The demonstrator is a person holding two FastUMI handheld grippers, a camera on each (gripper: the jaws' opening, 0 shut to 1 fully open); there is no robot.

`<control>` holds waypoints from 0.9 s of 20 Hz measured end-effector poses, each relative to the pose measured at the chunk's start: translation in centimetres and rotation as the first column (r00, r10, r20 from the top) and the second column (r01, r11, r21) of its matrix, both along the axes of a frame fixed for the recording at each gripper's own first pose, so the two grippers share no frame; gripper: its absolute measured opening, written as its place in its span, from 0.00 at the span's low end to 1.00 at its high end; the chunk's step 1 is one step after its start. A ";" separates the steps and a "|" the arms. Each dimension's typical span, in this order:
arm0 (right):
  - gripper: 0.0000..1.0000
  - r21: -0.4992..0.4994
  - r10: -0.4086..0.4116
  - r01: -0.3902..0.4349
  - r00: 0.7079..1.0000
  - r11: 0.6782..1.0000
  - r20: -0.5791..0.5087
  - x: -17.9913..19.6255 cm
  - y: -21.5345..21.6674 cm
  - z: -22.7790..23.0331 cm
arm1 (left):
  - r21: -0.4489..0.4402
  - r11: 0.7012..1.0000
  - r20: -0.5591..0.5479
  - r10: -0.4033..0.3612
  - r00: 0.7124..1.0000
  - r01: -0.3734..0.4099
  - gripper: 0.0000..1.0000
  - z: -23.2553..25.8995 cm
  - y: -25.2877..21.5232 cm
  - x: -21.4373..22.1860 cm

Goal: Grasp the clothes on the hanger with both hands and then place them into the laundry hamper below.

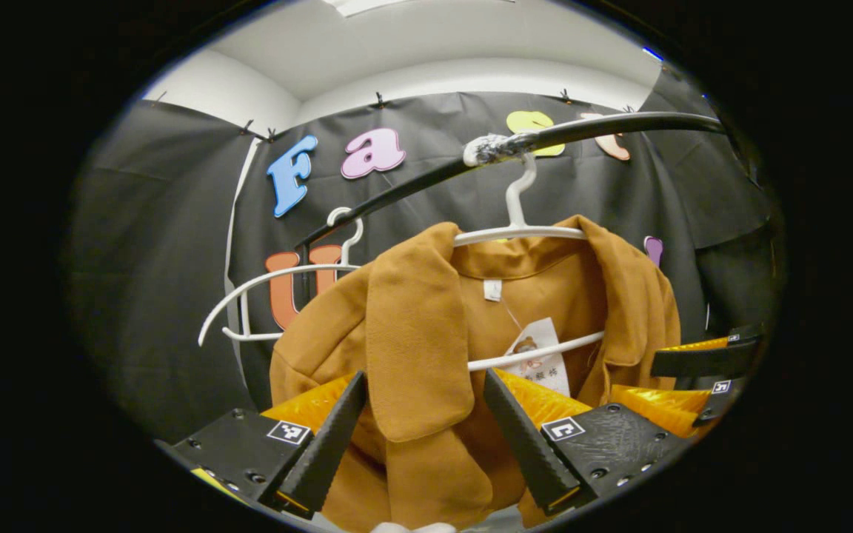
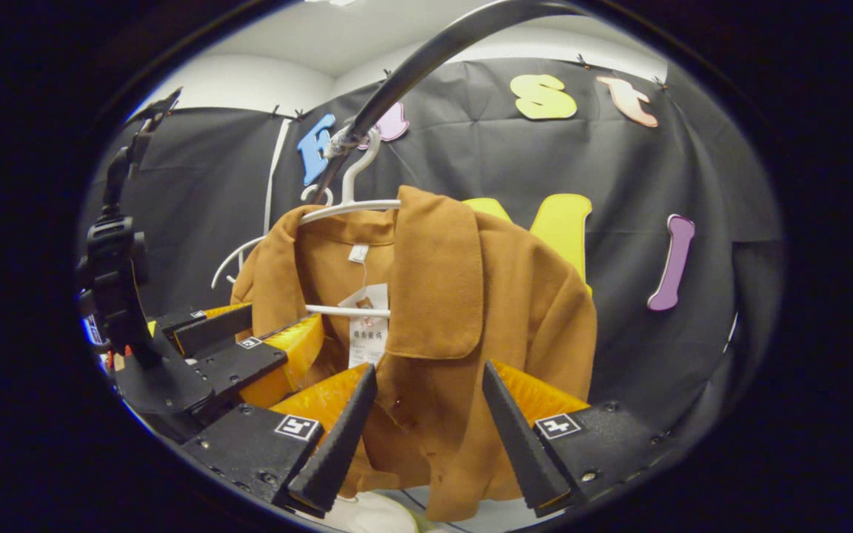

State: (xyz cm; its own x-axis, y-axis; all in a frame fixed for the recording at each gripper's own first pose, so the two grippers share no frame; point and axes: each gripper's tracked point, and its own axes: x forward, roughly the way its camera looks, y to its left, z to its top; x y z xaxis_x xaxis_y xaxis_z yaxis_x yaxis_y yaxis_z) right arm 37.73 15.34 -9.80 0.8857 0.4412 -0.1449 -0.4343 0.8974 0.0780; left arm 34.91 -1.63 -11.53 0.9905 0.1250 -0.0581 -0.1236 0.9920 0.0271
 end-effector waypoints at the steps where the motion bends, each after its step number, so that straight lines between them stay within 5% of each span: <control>1: 0.92 0.003 0.025 -0.025 1.000 1.000 -0.006 -0.3 0.8 -0.2 | 0.002 1.000 -0.003 0.003 1.000 -0.003 0.97 -0.2 0.0 0.2; 7: 0.88 -0.028 -0.036 0.037 0.999 0.999 0.024 2.1 1.3 -0.6 | 0.006 1.000 -0.013 0.007 1.000 -0.007 0.97 -1.1 0.3 0.7; 11: 0.66 -0.013 -0.070 0.070 0.998 0.997 -0.004 3.9 0.9 -1.3 | -0.005 1.000 -0.036 0.014 0.999 -0.014 0.99 -1.9 0.4 1.3; 16: 0.10 0.083 -0.044 0.051 0.995 0.995 -0.085 5.2 0.4 -2.2 | -0.027 1.000 -0.096 0.002 0.995 -0.005 0.35 -3.2 1.3 1.5; 18: 0.04 0.129 -0.002 0.017 0.993 0.991 -0.119 5.4 0.3 -2.5 | -0.009 1.000 -0.099 0.011 0.995 -0.012 0.10 -2.9 2.0 1.5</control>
State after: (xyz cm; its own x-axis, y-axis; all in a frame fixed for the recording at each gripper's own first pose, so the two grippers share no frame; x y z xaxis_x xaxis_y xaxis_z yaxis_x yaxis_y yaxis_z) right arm 43.08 15.69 -12.31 0.8701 0.4544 -0.1907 -0.4064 0.8805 0.2439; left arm 36.46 0.36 -14.39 0.9784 0.1351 -0.1565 -0.1319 0.9908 0.0305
